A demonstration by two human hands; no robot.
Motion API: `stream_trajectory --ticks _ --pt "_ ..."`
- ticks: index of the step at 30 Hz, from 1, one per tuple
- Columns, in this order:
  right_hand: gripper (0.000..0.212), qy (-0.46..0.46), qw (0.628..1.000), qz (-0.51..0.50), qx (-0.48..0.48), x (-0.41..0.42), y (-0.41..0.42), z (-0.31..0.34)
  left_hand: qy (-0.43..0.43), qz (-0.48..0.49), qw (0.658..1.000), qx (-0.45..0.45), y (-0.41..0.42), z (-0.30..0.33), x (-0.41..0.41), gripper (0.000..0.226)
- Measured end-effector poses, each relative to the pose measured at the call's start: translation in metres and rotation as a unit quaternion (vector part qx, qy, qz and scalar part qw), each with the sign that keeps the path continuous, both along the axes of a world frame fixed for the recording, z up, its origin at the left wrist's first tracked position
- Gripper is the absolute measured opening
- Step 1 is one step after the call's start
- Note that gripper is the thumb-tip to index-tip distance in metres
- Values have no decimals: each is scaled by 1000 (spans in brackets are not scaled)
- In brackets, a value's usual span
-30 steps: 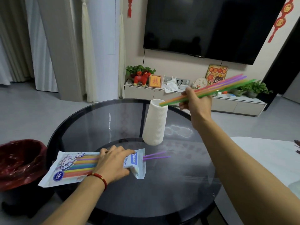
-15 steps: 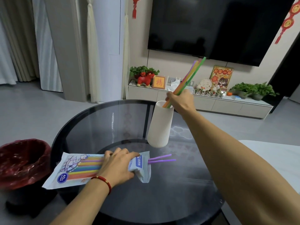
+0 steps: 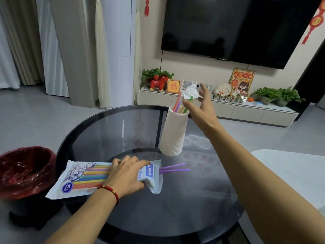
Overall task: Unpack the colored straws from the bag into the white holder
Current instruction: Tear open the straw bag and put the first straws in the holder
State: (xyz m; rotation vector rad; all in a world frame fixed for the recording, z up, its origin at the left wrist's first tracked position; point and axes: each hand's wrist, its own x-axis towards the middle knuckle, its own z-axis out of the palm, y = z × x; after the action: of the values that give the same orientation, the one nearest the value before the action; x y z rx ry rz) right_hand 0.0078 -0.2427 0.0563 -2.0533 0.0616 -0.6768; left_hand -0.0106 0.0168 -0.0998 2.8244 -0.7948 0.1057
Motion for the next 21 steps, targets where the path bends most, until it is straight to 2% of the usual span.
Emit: stream_trajectory --ticks 3,4,6,8,9,13,15,17,21 --pt "54 -87 993 -82 -24 -38 3 -25 -9 -3 1000 -1 2 1 1 77" --pt "42 -79 992 -94 -26 -51 4 -42 -9 -4 1000 -3 2 1 1 80" --pt "28 18 996 -52 -69 -76 7 -83 -9 -6 1000 -5 1 0 1 87" --pt "31 126 985 36 -111 -95 13 -116 -16 -14 1000 -14 0 1 2 90" --pt "32 146 981 66 -114 -100 16 -126 -19 -19 999 -21 0 2 3 91" --pt "14 91 981 92 -146 -99 32 -140 -11 -25 1000 0 0 5 2 105" --pt "14 63 981 111 -145 -98 39 -142 -3 -28 1000 13 -1 3 1 112" --pt "19 71 984 125 -105 -96 43 -144 18 -43 999 3 0 6 0 114" --pt "25 161 966 193 67 -90 39 -141 45 -65 996 -51 8 16 1 109"
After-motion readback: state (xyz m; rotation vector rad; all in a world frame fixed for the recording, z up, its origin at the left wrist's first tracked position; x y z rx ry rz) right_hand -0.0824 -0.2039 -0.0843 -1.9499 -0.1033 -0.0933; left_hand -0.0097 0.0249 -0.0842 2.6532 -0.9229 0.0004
